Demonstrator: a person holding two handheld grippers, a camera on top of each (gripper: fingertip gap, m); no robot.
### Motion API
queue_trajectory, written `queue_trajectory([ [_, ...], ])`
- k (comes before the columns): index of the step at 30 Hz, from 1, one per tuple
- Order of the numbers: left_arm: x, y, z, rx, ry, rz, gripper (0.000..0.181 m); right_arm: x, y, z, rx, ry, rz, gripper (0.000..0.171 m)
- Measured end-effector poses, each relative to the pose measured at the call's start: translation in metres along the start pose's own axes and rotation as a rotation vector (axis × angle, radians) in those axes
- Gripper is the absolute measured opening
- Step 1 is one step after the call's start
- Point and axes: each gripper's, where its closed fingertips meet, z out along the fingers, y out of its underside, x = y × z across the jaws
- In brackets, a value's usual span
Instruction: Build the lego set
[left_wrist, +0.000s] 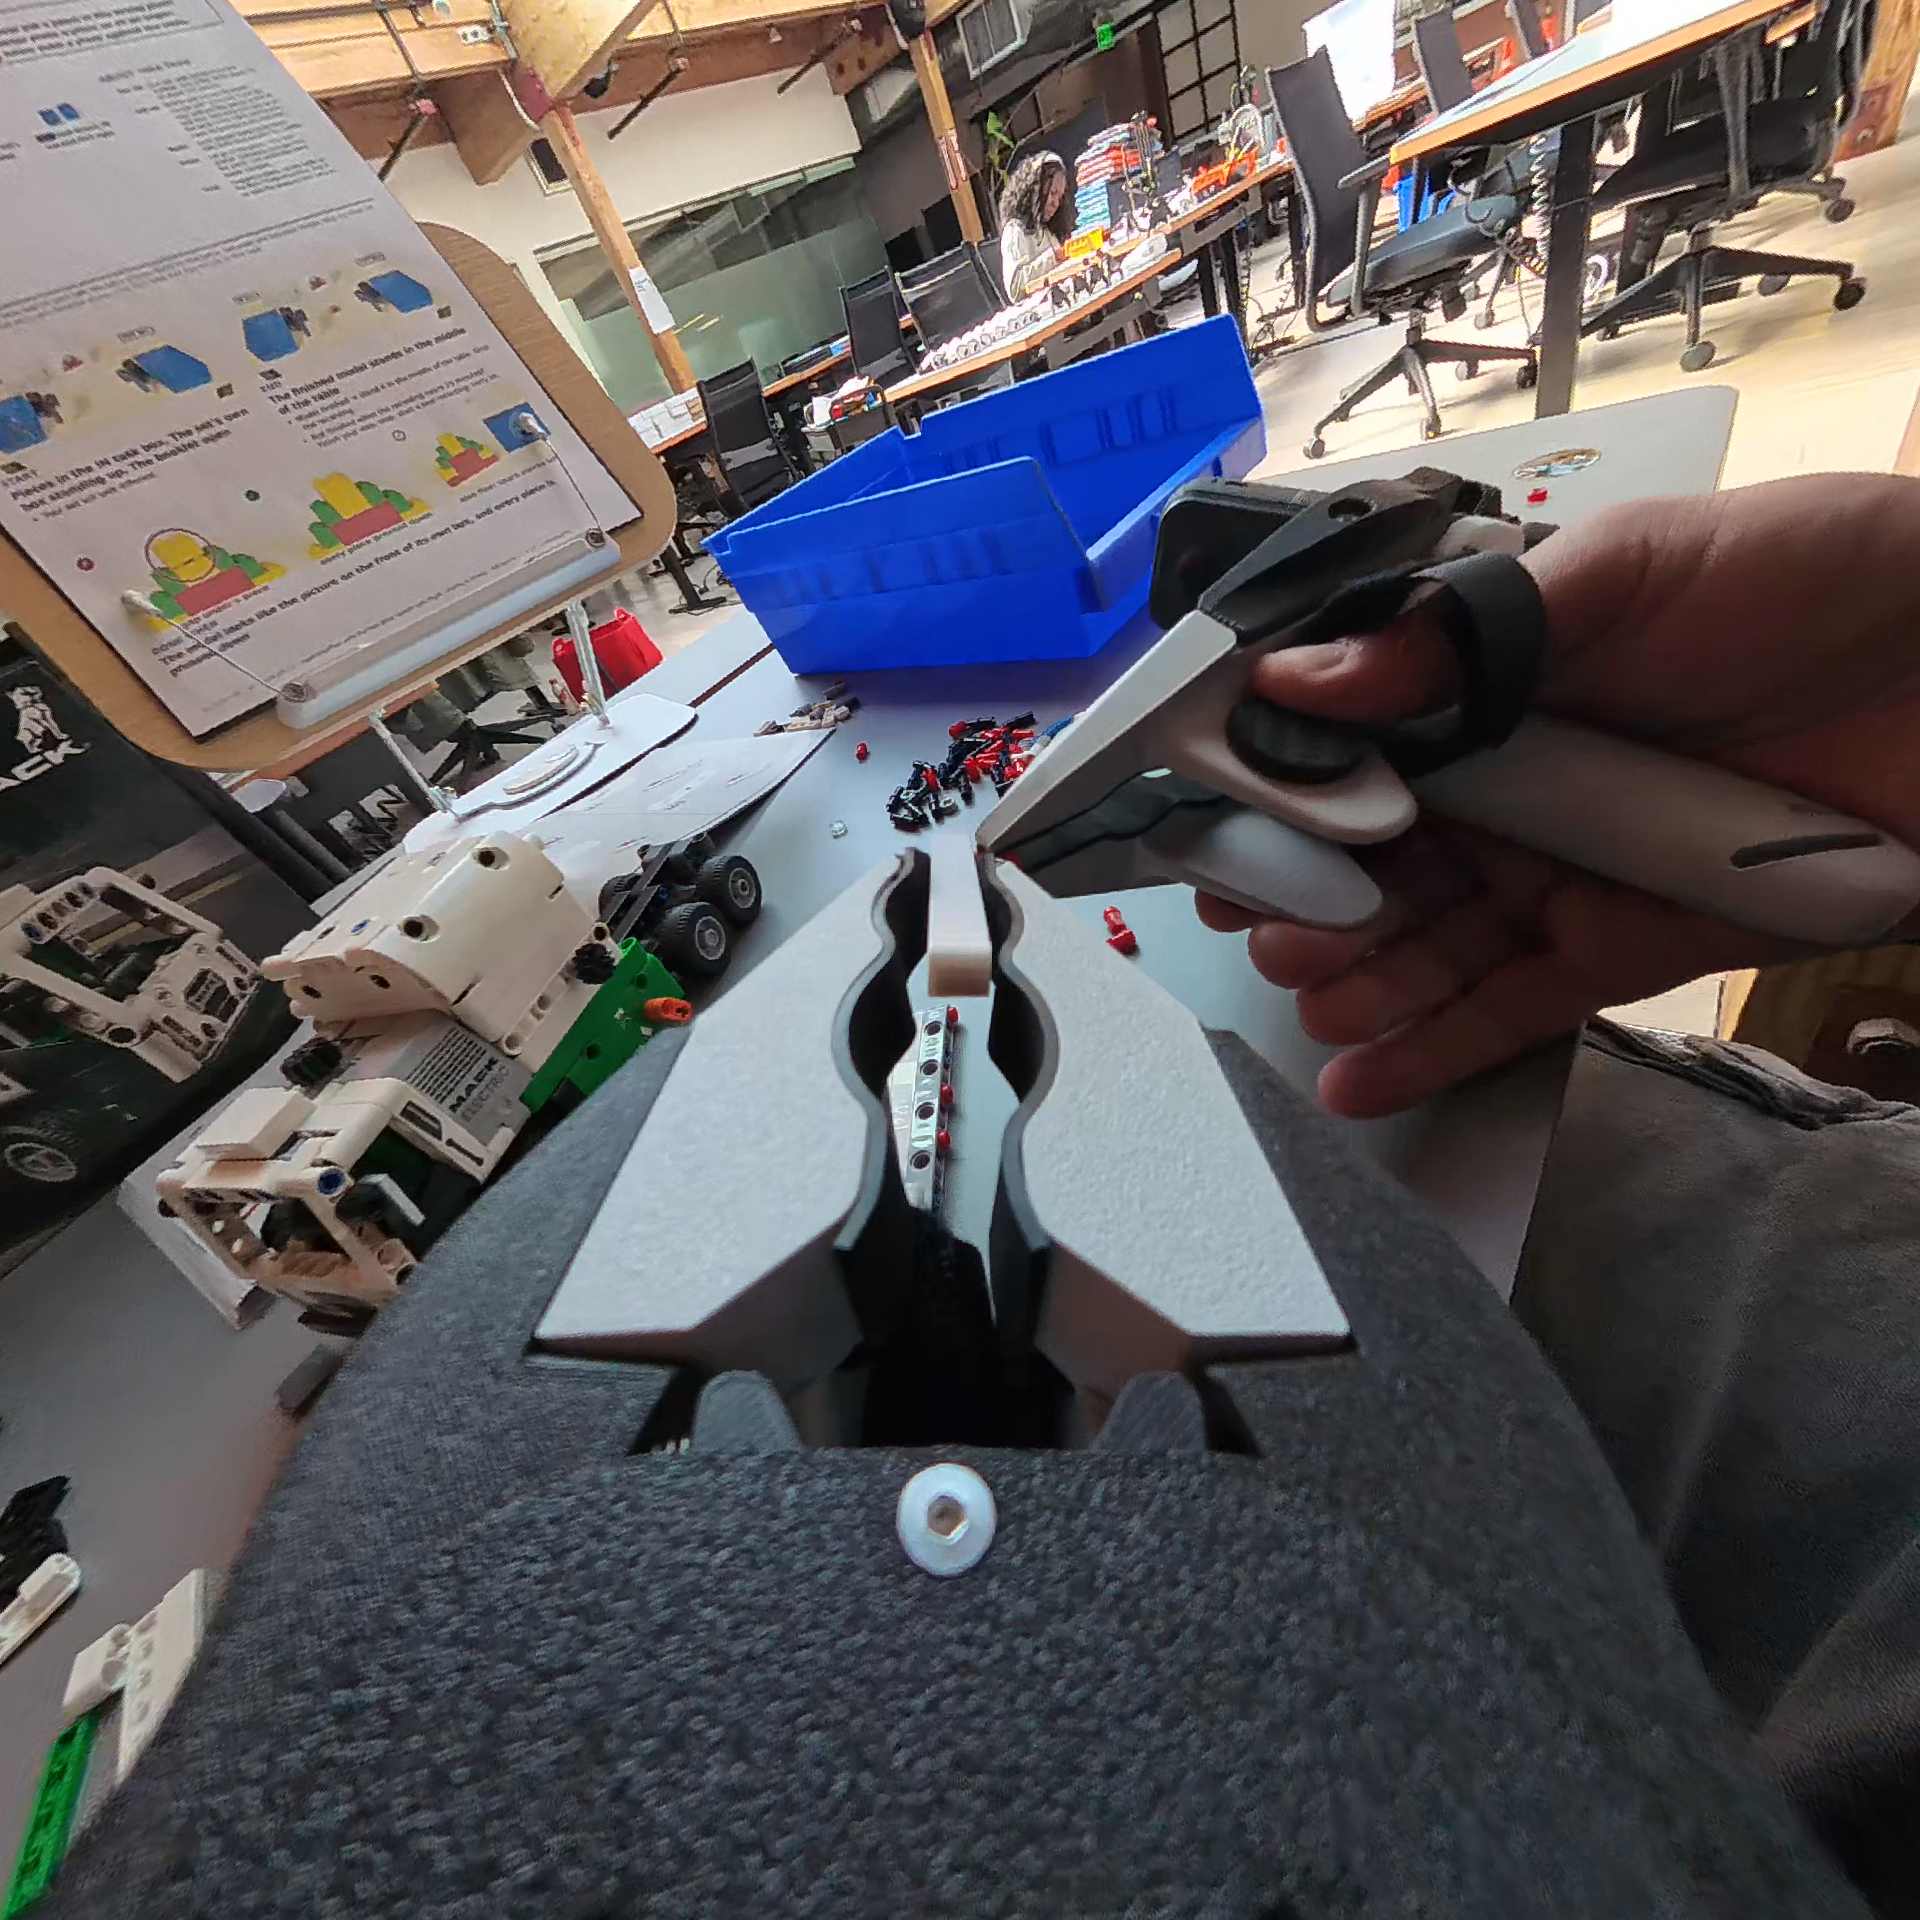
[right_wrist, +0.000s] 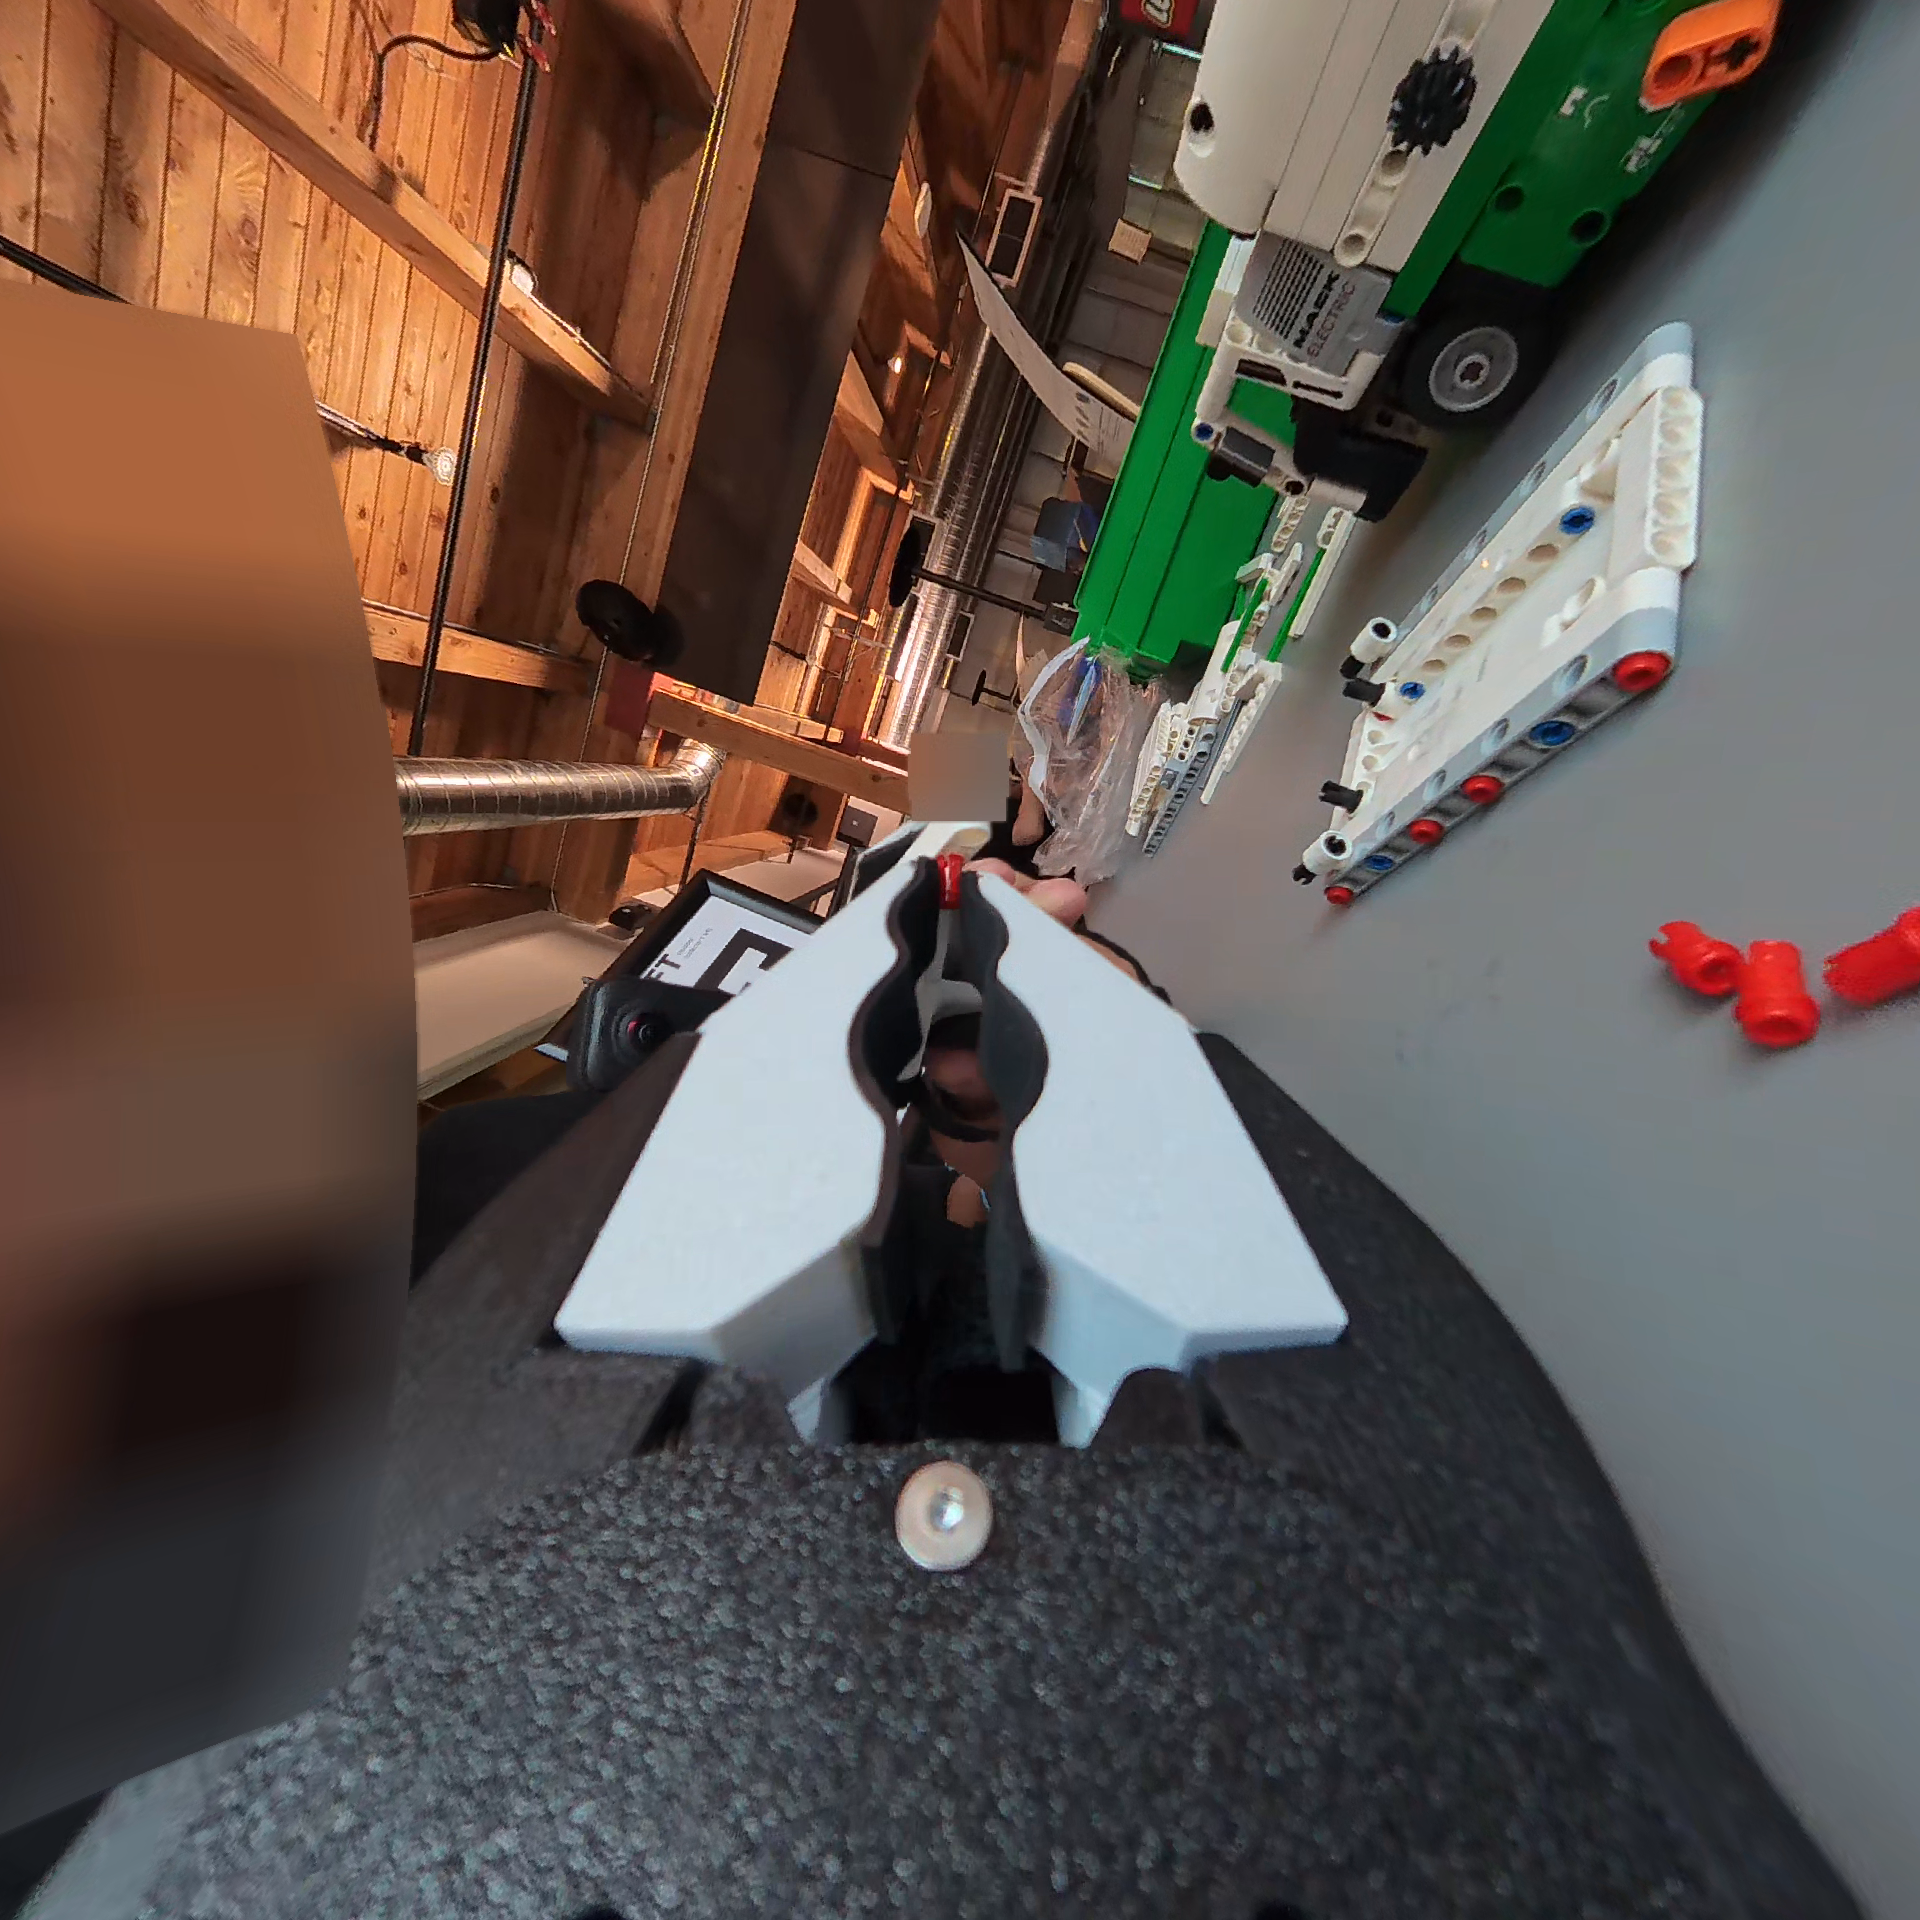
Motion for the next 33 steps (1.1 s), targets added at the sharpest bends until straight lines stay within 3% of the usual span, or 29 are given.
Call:
queue_trajectory([
  [5, 0.0, 0.0, 0.0, 0.008, 0.081, -0.11, 0.007, 0.001, 0.0, 0.0, 0.006, 0.021, -0.03, 0.003],
  [14, 0.001, -0.001, -0.001, 0.013, 0.1, -0.139, 0.007, -0.001, 0.0, 0.001, 0.006, 0.027, -0.062, 0.002],
  [22, 0.003, -0.004, -0.004, 0.042, 0.315, -0.365, 0.007, -0.005, 0.002, 0.001, -0.022, 0.014, -0.093, 0.001],
  [33, -0.004, -0.001, 0.004, 0.018, 0.27, -0.409, 0.007, -0.002, -0.007, 0.003, 0.001, 0.013, -0.046, 0.002],
])
